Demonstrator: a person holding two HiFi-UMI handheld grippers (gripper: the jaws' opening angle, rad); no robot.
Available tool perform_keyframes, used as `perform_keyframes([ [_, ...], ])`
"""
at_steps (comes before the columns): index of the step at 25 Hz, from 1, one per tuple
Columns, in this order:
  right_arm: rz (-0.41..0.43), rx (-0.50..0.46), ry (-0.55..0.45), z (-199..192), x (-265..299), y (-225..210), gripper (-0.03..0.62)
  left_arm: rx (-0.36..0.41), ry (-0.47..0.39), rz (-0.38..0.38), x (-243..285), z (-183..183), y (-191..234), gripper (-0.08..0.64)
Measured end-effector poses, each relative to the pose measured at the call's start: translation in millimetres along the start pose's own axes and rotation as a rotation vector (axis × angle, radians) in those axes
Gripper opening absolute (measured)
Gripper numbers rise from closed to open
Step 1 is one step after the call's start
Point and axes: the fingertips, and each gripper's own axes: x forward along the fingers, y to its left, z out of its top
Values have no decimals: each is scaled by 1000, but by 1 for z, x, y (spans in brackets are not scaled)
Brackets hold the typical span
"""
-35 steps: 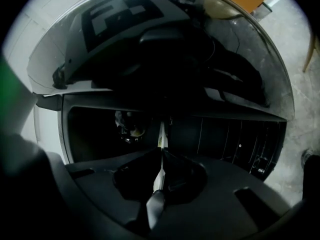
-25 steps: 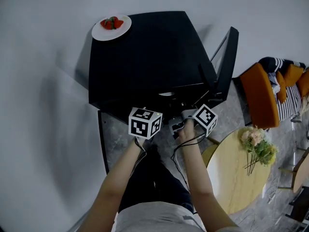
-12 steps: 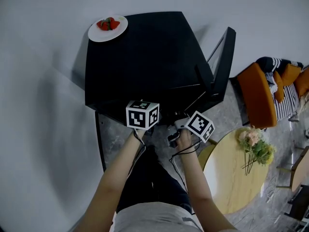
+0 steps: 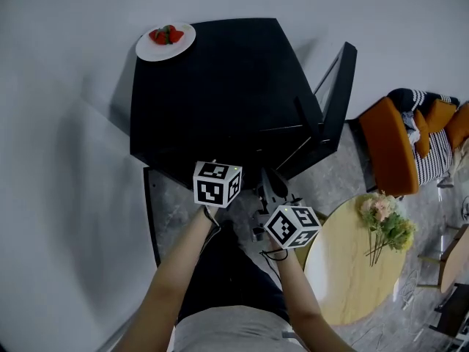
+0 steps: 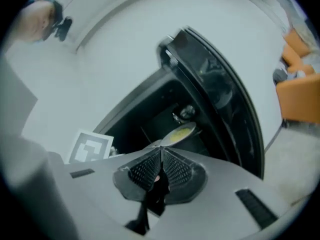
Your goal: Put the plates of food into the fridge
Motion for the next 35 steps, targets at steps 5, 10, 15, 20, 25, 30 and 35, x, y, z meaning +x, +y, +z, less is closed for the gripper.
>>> perform_keyframes([
  [5, -22, -149, -75, 20, -25, 15, 25, 7, -88, 37, -47, 5, -17, 8],
  [10, 3, -219, -152, 41, -47, 40, 25, 57, -256, 71, -110, 43, -46, 8],
  [15, 67, -220, -209, 52, -63, 69, 25, 100, -378, 126, -162, 78, -64, 8],
  [20, 138, -209, -205, 50, -70, 95, 25, 73, -430, 188, -198, 88, -59, 9],
  [25, 201, -166, -183, 52, -72, 117, 25, 70, -450, 286, -235, 94, -45, 9],
  [30, 274, -126, -112, 64, -65, 141, 25, 64, -464, 378, -273, 113, -21, 9],
  [35, 369, -148, 29, 95, -42, 178, 25, -6, -488, 433, -304, 149, 27, 9],
])
